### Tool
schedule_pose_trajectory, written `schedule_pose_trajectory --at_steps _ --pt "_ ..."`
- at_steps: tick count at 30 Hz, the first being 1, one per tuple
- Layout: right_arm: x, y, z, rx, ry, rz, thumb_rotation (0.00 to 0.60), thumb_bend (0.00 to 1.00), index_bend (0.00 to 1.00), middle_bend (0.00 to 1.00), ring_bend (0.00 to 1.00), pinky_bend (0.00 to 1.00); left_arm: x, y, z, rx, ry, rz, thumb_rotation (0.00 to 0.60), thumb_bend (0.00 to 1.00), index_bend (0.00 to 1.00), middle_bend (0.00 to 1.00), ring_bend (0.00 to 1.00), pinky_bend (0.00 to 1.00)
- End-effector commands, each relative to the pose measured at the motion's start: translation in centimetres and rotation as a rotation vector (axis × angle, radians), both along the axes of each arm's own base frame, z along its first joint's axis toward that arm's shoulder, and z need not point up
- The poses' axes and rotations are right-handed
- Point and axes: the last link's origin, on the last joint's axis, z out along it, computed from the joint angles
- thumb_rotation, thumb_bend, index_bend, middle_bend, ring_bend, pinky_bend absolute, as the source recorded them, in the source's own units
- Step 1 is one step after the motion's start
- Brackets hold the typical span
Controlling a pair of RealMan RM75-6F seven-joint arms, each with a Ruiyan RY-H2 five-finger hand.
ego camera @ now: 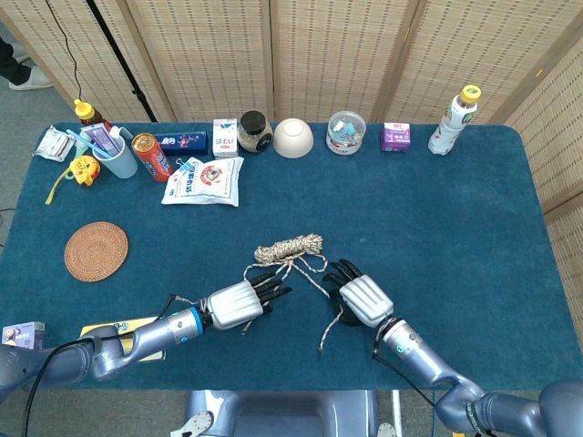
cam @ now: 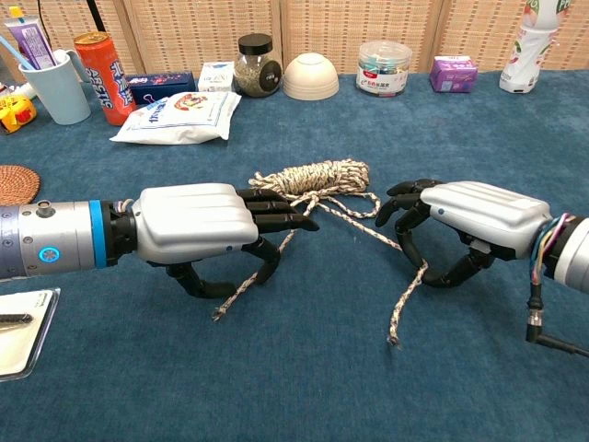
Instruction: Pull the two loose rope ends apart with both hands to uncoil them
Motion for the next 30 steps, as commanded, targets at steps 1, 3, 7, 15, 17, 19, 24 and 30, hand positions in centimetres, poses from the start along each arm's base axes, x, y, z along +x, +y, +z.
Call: schedule_pose_trajectory --at_steps 1,3,7,15,17,19,24,30 --pt "-0.06 -0.02 0.01 0.001 0.000 -0.002 0.600 0.40 0.65 0.23 0.03 0.00 0.05 0.04 -0.11 0.000 0.000 0.002 0.600 0.35 0.45 0.00 0.00 0.00" --pt "-0.13 -0.05 0.02 0.000 -0.001 -0.004 0.600 0.40 0.65 0.23 0.03 0.00 0.10 0.07 -0.24 0.000 0.000 0.002 0.600 0.35 0.45 0.00 0.00 0.00" --pt "-0.26 -0.06 0.06 -0.001 -0.003 -0.008 0.600 0.40 0.65 0.23 0.03 0.00 0.15 0.08 -0.40 -0.003 0.003 0.003 0.600 0.35 0.45 0.00 0.00 0.00" --pt "-0.34 -0.04 -0.06 0.002 -0.004 -0.011 0.600 0.40 0.65 0.23 0.04 0.00 -0.43 0.17 0.08 0.001 0.017 0.001 0.600 0.35 0.45 0.00 0.00 0.00" --pt "-0.33 -0.05 -0.06 0.001 -0.006 -0.012 0.600 0.40 0.65 0.24 0.04 0.00 -0.49 0.16 0.05 0.000 0.017 0.003 0.600 0.35 0.45 0.00 0.00 0.00" --pt "-0.37 -0.06 -0.06 0.001 -0.004 -0.013 0.600 0.40 0.65 0.24 0.04 0.00 -0.48 0.10 -0.02 -0.001 0.017 0.001 0.600 0.35 0.45 0.00 0.00 0.00" --pt "-0.49 -0.04 -0.02 0.000 -0.005 -0.018 0.600 0.40 0.65 0.24 0.04 0.00 -0.30 -0.01 -0.33 -0.005 0.013 -0.002 0.600 0.35 0.45 0.00 0.00 0.00" --pt "-0.58 -0.02 0.03 -0.001 -0.006 -0.021 0.600 0.40 0.65 0.24 0.04 0.00 -0.01 -0.12 -0.58 -0.006 0.002 -0.007 0.600 0.35 0.48 0.00 0.00 0.00"
